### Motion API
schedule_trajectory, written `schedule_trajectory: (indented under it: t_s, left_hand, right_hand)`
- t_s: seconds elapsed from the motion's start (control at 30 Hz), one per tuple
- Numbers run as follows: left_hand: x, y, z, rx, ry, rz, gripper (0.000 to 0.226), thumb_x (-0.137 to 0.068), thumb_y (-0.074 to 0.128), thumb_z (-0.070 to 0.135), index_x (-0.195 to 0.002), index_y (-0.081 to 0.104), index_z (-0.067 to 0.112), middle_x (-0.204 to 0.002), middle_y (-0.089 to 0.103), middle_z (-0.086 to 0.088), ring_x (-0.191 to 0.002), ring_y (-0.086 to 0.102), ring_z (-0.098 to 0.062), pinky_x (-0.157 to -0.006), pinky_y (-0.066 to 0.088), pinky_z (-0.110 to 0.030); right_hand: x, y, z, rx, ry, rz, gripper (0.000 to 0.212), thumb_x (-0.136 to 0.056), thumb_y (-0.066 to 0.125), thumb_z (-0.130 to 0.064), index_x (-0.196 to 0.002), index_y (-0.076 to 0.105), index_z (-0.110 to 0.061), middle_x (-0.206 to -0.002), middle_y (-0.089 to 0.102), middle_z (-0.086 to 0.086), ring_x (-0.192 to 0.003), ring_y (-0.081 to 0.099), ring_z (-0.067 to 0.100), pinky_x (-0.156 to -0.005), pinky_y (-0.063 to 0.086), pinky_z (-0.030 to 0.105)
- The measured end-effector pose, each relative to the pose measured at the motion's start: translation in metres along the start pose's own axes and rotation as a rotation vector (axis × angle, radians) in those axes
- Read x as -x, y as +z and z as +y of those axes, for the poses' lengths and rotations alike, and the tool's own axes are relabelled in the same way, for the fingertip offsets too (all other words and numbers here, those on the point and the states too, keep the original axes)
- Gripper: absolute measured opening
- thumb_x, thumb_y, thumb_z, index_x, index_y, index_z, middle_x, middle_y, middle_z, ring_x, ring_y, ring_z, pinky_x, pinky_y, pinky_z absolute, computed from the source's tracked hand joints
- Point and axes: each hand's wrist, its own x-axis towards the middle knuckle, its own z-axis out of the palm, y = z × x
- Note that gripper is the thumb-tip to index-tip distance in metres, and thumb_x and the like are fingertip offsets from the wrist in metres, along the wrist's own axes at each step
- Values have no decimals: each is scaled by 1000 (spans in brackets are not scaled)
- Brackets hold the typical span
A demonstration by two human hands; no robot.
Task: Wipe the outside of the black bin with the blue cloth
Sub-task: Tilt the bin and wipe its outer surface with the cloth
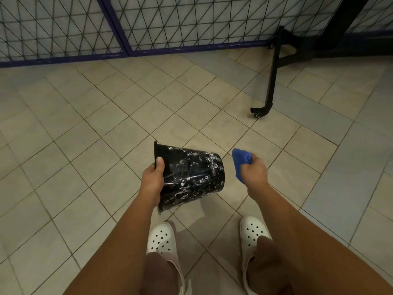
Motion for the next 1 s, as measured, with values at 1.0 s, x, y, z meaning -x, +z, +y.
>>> schedule_trajectory:
  t_s: [1.0]
  left_hand:
    - [-26,19,-57,-321,27,-36,39,-105,32,38,-119,56,12,-116,62,-13,-109,58,-31,-100,46,-51]
  right_hand:
    - [17,65,129,586,-46,-406,67,-88,45,-1,-148,21,-21,-143,40,15,-121,47,35,-98,37,35]
